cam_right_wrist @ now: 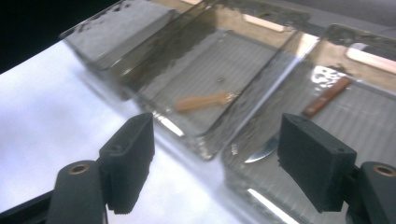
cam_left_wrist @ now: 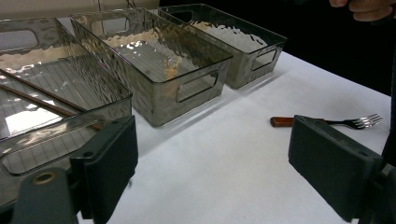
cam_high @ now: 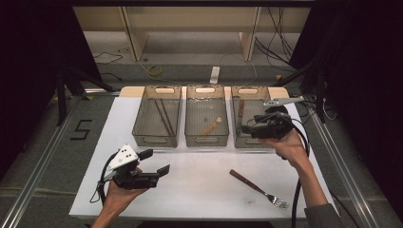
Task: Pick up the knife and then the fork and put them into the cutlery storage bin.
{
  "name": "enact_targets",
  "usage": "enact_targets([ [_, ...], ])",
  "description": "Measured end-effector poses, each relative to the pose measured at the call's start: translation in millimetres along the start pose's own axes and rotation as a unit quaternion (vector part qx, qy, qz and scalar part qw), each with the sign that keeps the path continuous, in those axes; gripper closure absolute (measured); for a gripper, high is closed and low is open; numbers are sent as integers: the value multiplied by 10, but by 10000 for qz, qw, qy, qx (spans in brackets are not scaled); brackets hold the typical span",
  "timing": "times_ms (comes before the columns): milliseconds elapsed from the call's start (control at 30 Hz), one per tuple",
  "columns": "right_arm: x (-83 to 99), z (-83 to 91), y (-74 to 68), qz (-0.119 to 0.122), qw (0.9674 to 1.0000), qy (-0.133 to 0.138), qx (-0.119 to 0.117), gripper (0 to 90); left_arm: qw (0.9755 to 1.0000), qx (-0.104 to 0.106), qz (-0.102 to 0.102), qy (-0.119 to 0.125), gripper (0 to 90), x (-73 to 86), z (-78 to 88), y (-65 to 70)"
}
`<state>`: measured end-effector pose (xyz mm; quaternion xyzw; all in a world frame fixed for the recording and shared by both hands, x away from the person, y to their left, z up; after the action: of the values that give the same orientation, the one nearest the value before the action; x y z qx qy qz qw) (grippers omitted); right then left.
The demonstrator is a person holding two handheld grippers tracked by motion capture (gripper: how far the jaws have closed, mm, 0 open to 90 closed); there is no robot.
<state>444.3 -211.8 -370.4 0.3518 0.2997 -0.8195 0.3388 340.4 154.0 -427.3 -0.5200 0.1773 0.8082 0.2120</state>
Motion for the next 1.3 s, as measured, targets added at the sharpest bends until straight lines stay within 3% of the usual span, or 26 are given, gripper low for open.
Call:
enact_targets([
  [200, 95, -53, -143, 132, 9998, -93, -109, 284, 10000, -2, -2, -1, 156, -2, -1, 2],
  [467, 288, -140, -219, 193, 9982, -556, -91, 240, 10000, 1, -17, 38, 156, -12, 10, 1],
  [667, 407, -172, -301, 293, 9955, -901, -86, 226, 10000, -4, -30, 45, 156, -11, 17, 3],
  [1067, 579, -158, -343, 334, 9922, -1202, -66, 222, 10000, -2, -54, 45, 156, -13, 13, 9],
  [1300, 667, -191, -361, 338, 9873, -1553, 17, 228, 10000, 5, -75, 45, 156, -14, 15, 14],
])
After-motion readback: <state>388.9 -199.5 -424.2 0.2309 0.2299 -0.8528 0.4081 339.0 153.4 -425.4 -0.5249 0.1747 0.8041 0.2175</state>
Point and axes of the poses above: each handheld gripper's, and its own axes: z roughly backward along the jaws, x roughly out of its underside, y roughly to its right, the point moved 4 cm from there along -z, roughly forward along the jaws, and after that the axes turned 13 degrees about -x, right-handed, at the moved point
